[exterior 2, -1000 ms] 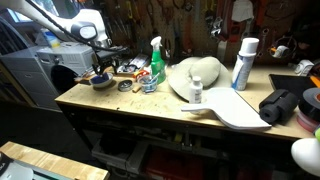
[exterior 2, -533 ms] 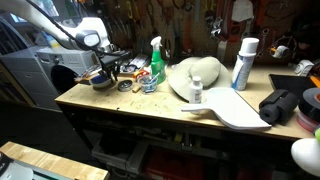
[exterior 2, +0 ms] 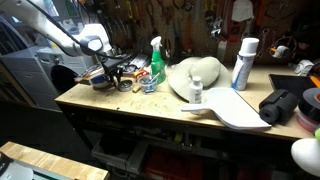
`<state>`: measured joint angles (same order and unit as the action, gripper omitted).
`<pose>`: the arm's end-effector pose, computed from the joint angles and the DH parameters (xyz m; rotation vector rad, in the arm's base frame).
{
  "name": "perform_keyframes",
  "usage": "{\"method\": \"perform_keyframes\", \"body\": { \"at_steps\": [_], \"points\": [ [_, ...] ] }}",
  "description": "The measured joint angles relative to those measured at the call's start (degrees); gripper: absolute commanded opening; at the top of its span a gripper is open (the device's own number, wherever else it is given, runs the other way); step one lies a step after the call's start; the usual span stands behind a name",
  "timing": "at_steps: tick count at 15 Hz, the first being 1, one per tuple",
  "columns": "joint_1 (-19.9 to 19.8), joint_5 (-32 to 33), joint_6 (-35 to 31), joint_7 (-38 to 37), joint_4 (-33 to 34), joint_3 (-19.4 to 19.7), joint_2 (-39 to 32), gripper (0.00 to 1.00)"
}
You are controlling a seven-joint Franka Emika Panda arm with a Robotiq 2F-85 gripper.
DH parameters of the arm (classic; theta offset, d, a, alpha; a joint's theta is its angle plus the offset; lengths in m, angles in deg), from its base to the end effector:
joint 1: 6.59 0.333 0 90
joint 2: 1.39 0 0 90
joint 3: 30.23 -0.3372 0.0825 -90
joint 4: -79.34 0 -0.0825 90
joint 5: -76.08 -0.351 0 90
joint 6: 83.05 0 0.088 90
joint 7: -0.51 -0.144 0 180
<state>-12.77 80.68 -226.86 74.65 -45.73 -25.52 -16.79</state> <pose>0.5424 -0.1050 0.2799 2.5418 1.6852 -0.0074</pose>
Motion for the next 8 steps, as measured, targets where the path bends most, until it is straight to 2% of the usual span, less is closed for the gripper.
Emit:
{"method": "perform_keyframes", "body": {
  "at_steps": [1,2,3,5,6,7,8],
  "points": [
    [0.0,0.4,0.0,-0.2,0.0,0.0,-0.3,0.29],
    [-0.1,0.7,0.0,-0.3,0.1,0.0,-0.6,0.29],
    [-0.1,0.9,0.0,-0.6,0.1,0.0,-0.8,0.18],
    [-0.1,1.1,-0.1,-0.9,0.3,0.0,-1.2,0.15],
    [-0.1,1.2,0.0,-1.0,0.3,0.0,-1.2,0.08],
    [-0.1,1.2,0.0,-1.0,0.3,-0.1,-1.2,0.05],
    [-0.1,1.2,0.1,-1.0,0.3,-0.1,-1.2,0.07]
  ]
}}
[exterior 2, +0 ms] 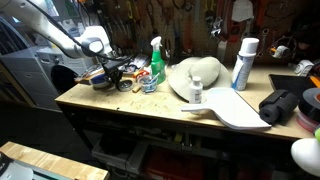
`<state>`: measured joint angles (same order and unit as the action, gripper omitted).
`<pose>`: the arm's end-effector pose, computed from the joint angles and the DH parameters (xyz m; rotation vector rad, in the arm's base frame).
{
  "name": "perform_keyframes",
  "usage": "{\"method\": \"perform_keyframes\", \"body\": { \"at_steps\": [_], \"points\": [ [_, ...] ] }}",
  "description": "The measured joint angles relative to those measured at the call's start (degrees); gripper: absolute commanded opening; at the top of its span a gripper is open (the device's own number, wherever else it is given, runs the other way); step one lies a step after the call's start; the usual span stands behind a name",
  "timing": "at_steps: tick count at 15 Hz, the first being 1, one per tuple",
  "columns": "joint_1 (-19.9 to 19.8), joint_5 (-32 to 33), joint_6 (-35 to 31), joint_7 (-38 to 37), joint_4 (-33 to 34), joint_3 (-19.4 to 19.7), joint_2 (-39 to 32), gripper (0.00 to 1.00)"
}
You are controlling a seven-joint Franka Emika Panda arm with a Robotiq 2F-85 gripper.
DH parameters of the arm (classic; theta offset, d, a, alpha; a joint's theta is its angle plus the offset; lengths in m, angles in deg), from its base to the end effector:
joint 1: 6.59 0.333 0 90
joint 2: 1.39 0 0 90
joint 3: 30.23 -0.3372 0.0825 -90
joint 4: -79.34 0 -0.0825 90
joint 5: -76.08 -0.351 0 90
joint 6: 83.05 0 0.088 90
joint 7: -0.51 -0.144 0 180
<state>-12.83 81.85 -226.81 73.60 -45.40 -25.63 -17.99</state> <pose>0.5431 -0.1050 0.2705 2.5430 1.6849 -0.0378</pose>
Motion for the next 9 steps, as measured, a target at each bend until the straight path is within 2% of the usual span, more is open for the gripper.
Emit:
{"method": "perform_keyframes", "body": {
  "at_steps": [6,9],
  "points": [
    [-0.3,-0.5,0.0,-0.1,0.1,-0.4,0.0,0.08],
    [-1.2,-5.8,3.9,0.2,0.4,-2.9,1.1,0.08]
  ]
}}
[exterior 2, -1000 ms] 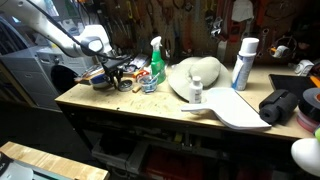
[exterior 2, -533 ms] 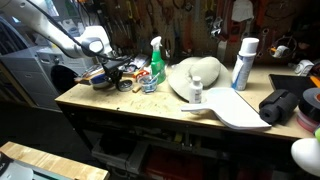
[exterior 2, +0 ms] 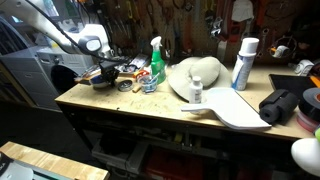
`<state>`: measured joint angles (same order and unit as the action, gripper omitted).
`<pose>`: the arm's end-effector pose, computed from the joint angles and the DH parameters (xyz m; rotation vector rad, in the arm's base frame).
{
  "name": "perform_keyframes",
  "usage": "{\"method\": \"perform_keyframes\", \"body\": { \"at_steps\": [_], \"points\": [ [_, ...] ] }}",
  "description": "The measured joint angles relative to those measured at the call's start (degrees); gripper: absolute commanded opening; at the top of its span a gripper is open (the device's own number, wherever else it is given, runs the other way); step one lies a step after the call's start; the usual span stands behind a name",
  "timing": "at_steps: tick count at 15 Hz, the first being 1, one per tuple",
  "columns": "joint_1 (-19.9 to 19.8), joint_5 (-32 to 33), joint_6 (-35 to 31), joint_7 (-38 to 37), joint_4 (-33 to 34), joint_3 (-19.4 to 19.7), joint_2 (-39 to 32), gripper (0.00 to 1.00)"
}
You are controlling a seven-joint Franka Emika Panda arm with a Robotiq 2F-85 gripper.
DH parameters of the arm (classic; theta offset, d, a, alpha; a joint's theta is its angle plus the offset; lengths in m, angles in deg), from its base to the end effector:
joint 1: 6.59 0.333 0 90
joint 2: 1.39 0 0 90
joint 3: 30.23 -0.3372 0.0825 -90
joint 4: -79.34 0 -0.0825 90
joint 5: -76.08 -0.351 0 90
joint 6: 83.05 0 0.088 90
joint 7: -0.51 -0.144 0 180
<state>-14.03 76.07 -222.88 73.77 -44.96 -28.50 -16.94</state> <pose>0.5402 -0.0871 0.2767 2.6571 1.6651 -0.0085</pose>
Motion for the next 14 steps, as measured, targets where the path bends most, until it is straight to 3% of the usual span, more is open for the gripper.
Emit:
{"method": "perform_keyframes", "body": {
  "at_steps": [5,11,12,13,14],
  "points": [
    [-0.4,-4.1,2.9,-3.2,1.2,-0.4,3.8,0.08],
    [-0.6,4.9,1.6,-15.8,1.7,3.7,5.3,0.08],
    [-0.6,6.3,1.6,-17.8,1.7,4.3,5.1,0.16],
    [-0.8,7.5,1.6,-19.5,1.7,4.7,4.8,0.36],
    [-0.9,8.1,1.6,-20.9,1.7,4.9,4.4,0.41]
  ]
}}
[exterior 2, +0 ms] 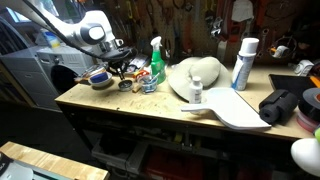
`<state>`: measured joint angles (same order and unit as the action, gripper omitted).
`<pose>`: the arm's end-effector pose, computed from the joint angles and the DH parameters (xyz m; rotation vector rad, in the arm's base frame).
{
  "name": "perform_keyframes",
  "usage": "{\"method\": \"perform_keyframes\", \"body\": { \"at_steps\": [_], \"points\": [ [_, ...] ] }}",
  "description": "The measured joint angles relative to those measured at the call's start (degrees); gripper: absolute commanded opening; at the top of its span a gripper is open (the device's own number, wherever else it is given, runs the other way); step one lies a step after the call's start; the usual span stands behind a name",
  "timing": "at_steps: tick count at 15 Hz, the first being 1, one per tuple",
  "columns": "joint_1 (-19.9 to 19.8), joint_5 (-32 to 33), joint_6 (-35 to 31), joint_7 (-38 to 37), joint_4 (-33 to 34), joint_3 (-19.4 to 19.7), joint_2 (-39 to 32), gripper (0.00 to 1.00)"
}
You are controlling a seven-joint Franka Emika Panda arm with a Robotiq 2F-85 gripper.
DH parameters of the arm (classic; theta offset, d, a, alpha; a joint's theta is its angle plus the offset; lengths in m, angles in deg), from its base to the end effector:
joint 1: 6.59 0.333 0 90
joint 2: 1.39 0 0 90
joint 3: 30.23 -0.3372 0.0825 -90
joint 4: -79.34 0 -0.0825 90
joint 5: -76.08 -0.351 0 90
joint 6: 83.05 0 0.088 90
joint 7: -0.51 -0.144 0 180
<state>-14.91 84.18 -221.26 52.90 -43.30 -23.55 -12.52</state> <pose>0.5359 -0.1469 0.3290 2.7857 1.1086 -0.0035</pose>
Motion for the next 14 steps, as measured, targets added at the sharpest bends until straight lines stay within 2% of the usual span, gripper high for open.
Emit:
{"method": "perform_keyframes", "body": {
  "at_steps": [6,8,11,14],
  "points": [
    [-0.2,0.2,-0.2,-3.3,0.0,-0.2,-1.3,0.88],
    [-0.2,0.2,-1.0,-4.9,-0.2,-0.2,-0.8,0.99],
    [-0.2,-0.1,-1.7,-6.3,-2.5,-0.2,2.4,1.00],
    [-0.2,-3.2,-4.9,-4.1,-10.2,-0.4,10.2,1.00]
  ]
}}
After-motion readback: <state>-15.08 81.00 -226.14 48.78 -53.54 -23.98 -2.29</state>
